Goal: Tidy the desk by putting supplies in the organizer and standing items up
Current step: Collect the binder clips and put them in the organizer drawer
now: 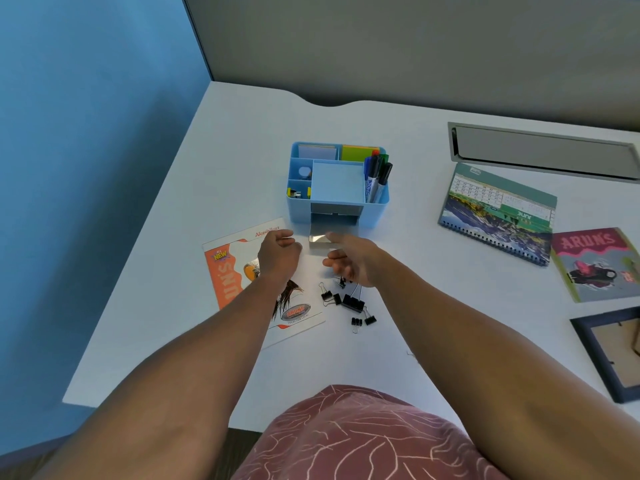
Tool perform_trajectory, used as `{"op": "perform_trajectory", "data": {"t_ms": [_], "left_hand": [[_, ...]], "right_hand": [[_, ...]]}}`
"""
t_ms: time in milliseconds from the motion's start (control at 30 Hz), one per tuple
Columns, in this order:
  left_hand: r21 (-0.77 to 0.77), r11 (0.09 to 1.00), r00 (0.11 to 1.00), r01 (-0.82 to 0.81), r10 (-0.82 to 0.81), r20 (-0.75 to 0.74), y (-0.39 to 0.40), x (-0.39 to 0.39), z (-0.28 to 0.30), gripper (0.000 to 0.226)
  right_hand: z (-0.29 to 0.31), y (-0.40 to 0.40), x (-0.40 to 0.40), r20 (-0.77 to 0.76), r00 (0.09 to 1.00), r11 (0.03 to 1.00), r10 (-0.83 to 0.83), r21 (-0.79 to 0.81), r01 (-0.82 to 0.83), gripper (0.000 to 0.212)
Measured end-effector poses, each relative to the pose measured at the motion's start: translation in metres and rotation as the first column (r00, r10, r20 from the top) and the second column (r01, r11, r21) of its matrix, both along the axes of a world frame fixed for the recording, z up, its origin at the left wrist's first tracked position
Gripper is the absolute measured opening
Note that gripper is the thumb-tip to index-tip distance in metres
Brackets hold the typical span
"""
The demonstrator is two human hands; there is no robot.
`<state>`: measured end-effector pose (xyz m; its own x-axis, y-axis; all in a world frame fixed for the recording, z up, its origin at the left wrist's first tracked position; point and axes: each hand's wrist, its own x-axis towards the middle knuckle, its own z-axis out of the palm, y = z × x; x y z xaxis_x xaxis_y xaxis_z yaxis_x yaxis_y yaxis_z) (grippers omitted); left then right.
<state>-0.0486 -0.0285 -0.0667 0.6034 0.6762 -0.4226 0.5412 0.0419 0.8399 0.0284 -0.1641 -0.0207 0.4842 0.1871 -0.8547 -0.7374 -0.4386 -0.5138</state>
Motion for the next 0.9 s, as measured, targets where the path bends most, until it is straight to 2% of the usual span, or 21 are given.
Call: {"op": "perform_trajectory", "data": {"t_ms": [67, 133, 333, 400, 500, 567, 733, 900], "left_hand": [[0.051, 0.994, 0.995, 0.095, -0.094, -0.026, -0.001, -0.004, -0.001, 0.026], [0.125, 0.971, 0.978, 0.204, -0.196, -0.072, -0.002, -0.007, -0.002, 0.023], [0.252, 0.856, 0.892, 0.451, -0.44, -0.103, -0.004, -0.015, -0.005, 0.021], [0.247, 0.818, 0.852, 0.52, -0.516, -0.088, -0.007, -0.016, -0.007, 0.025], [0.209, 0.763, 0.787, 0.611, -0.614, -0.061, -0.017, -0.014, -0.005, 0.04], [0.208, 0.703, 0.725, 0.681, -0.686, -0.057, -0.024, -0.012, -0.003, 0.049], [0.195, 0.601, 0.624, 0.775, -0.775, -0.094, -0.033, -0.006, -0.004, 0.058], [0.289, 0.538, 0.596, 0.792, -0.783, -0.178, -0.036, -0.003, -0.002, 0.038]], "right_hand": [[0.002, -0.01, 0.006, 0.05, 0.993, 0.994, 0.106, -0.038, -0.104, 0.044], [0.005, -0.019, 0.012, 0.098, 0.97, 0.972, 0.221, -0.1, -0.211, 0.038], [0.009, -0.049, 0.026, 0.203, 0.843, 0.852, 0.499, -0.296, -0.433, 0.025], [0.008, -0.055, 0.028, 0.243, 0.747, 0.766, 0.619, -0.396, -0.506, 0.025], [0.009, -0.057, 0.023, 0.277, 0.505, 0.561, 0.818, -0.58, -0.591, 0.034], [0.008, -0.055, 0.017, 0.313, 0.453, 0.542, 0.835, -0.608, -0.58, 0.041], [-0.016, -0.048, 0.006, 0.353, 0.407, 0.537, 0.842, -0.613, -0.58, 0.046], [-0.026, -0.049, -0.002, 0.424, 0.373, 0.565, 0.825, -0.62, -0.545, 0.035]]}}
